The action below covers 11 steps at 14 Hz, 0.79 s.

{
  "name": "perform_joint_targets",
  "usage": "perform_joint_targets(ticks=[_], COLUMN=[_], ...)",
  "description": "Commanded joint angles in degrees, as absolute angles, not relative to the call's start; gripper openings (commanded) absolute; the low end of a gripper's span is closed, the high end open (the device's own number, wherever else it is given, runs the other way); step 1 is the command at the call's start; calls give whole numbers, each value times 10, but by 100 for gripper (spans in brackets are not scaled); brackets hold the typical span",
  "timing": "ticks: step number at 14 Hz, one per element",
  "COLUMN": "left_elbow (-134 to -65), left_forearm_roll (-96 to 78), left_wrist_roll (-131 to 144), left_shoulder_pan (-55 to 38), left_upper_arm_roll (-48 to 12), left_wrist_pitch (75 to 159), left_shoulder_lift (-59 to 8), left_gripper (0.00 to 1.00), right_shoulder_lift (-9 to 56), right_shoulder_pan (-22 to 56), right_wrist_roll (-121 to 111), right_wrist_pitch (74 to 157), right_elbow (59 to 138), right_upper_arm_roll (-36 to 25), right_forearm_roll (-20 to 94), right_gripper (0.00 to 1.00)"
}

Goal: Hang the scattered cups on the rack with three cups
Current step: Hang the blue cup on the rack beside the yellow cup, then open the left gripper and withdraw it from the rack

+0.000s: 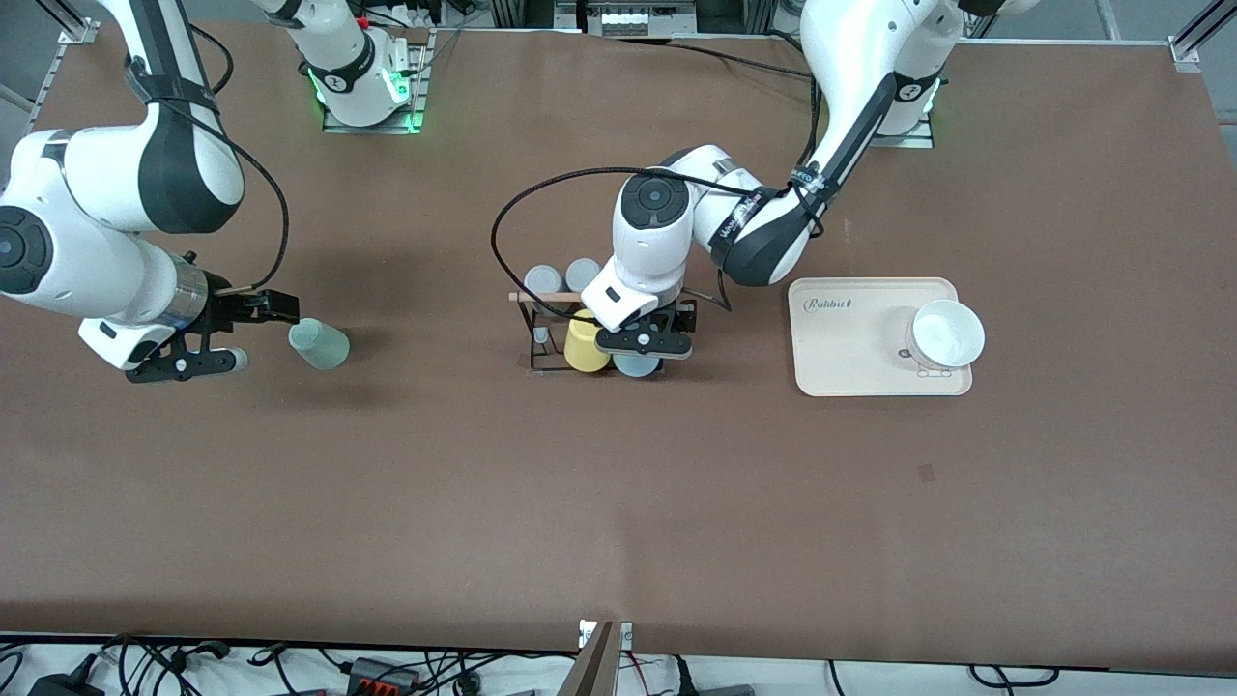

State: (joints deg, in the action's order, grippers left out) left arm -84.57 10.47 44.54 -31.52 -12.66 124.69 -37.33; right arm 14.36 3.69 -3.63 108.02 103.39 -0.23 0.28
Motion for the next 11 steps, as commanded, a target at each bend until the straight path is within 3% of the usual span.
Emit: perform_joint_targets(ticks=[1, 7, 11], left_elbow=[-837, -826, -824], left_forearm_roll=[119, 113, 86], left_wrist_roll=[446, 361, 198], left_shoulder_pan=[-307, -226, -101], left_upper_arm_roll=[-127, -127, -128], left_wrist_pitch=[1206, 1044, 954], left_shoulder_lift=[-344, -223, -163], left_gripper=[100, 100, 100], right_shoulder_lift=[137, 148, 170], right_shoulder_pan=[33, 30, 23], right_wrist_roll=[-19, 17, 61], right_wrist_pitch=[1137, 1207, 1266], right_elbow=[1084, 1133, 1157], right_upper_arm_roll=[-2, -3, -4], right_forearm_roll=[3, 3, 3], right_gripper=[100, 100, 100])
